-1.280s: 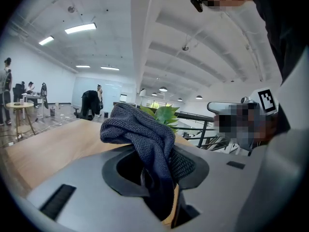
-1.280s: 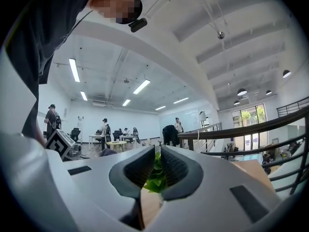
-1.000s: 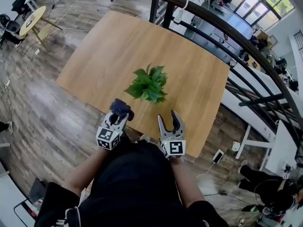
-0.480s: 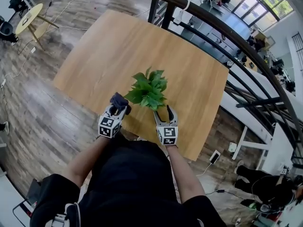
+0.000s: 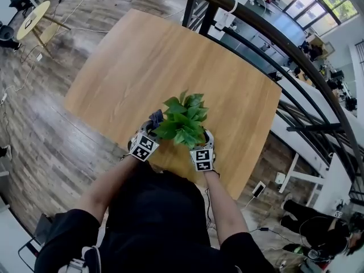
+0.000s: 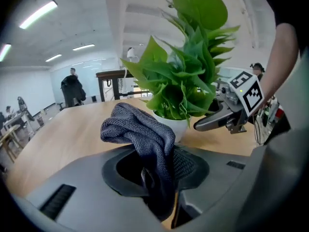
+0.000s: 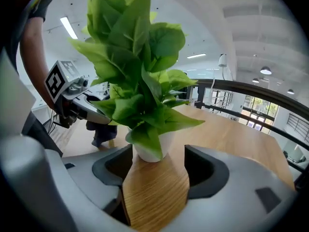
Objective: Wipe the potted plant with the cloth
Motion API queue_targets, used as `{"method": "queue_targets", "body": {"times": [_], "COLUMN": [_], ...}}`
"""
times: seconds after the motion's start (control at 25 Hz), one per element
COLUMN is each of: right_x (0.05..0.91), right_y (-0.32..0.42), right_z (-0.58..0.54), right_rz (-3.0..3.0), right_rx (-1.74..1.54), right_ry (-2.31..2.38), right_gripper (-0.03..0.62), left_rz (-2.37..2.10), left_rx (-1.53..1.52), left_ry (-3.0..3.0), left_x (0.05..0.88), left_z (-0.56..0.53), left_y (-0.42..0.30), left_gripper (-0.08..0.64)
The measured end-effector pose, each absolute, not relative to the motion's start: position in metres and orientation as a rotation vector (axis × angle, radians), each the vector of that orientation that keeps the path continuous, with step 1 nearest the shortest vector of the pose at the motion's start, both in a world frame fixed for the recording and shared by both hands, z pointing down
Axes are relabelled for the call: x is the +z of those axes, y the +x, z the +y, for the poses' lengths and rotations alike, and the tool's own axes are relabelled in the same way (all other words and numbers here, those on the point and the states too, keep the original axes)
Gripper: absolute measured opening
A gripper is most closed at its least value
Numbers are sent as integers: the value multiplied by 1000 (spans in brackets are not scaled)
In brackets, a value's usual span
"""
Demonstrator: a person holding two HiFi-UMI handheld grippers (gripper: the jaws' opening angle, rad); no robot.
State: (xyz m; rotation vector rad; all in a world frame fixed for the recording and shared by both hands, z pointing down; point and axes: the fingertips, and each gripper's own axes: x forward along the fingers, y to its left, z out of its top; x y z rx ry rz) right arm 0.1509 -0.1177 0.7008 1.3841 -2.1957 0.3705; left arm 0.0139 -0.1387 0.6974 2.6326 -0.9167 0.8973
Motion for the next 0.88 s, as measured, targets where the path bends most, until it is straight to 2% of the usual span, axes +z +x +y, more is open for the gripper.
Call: {"method": "queue_targets", "body": {"times": [0.4,0.88], "right_x": [702,696], "right_y": [123,98], "right_z": [-118,-95], "right_rz": [-2241,-2270], "right_rx": [329,436], "right_ry": [1244,1296], "right_gripper": [307,307], "left_rz": [-780,-634], "left_rx": [1110,1048], "left_ry": [2638,2674], "left_x": [720,715], "left_z": [-139,-101], "left_y": [33,57], "left_gripper": [144,144]}}
